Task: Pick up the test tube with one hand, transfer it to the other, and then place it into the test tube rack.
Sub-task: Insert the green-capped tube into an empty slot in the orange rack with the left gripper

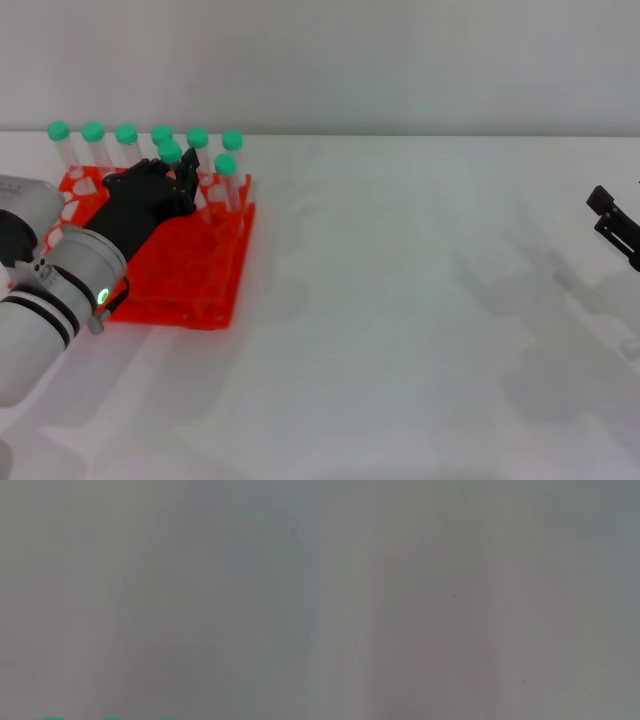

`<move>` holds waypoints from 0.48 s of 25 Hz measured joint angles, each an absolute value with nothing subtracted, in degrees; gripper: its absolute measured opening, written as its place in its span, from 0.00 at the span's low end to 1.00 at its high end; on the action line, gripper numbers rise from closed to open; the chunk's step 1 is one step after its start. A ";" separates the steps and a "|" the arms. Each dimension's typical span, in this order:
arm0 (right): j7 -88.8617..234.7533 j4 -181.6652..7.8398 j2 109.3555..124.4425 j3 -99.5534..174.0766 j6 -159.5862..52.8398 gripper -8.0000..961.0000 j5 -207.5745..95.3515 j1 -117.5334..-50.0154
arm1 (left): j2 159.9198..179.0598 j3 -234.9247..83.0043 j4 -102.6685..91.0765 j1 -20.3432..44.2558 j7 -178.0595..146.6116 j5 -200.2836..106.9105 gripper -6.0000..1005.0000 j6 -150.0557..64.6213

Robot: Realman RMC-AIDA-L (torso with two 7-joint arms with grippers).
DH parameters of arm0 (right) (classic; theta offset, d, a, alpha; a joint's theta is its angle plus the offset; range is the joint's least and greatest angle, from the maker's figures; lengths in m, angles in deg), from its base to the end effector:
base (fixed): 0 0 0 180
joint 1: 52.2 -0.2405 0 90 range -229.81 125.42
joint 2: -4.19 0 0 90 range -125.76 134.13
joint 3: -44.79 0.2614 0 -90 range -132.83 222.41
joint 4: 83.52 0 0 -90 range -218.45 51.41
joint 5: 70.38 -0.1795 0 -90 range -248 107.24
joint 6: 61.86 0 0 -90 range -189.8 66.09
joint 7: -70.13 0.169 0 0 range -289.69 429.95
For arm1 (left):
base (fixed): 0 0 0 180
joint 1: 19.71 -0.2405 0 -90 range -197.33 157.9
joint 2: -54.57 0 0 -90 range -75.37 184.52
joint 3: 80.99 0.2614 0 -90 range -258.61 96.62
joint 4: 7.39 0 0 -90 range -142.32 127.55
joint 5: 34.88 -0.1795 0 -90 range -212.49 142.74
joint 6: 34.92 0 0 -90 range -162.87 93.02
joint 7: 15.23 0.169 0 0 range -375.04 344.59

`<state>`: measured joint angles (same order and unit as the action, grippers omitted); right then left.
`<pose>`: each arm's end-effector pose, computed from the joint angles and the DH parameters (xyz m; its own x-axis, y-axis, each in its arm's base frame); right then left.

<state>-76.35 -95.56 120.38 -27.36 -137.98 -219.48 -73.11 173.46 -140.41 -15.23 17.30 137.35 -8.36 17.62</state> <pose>0.2934 0.3268 0.0216 0.6158 0.0755 -0.7843 -0.6882 -0.4332 -0.5820 -0.2559 0.4008 -0.0380 0.6253 0.1375 0.7682 0.7545 -0.3579 -0.5501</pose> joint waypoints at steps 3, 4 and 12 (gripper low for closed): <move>-76.34 -95.55 120.38 -27.76 -138.07 0.82 -219.46 -73.12 | 173.48 -140.41 -15.23 17.42 137.36 -8.36 0.30 16.24; -76.33 -95.56 120.38 -27.87 -138.09 0.82 -219.45 -73.12 | 173.49 -140.41 -15.23 17.44 137.38 -8.36 0.30 15.98; -76.19 -95.56 120.37 -27.98 -138.28 0.82 -219.44 -72.92 | 173.59 -140.46 -15.21 17.43 138.92 -8.33 0.31 15.68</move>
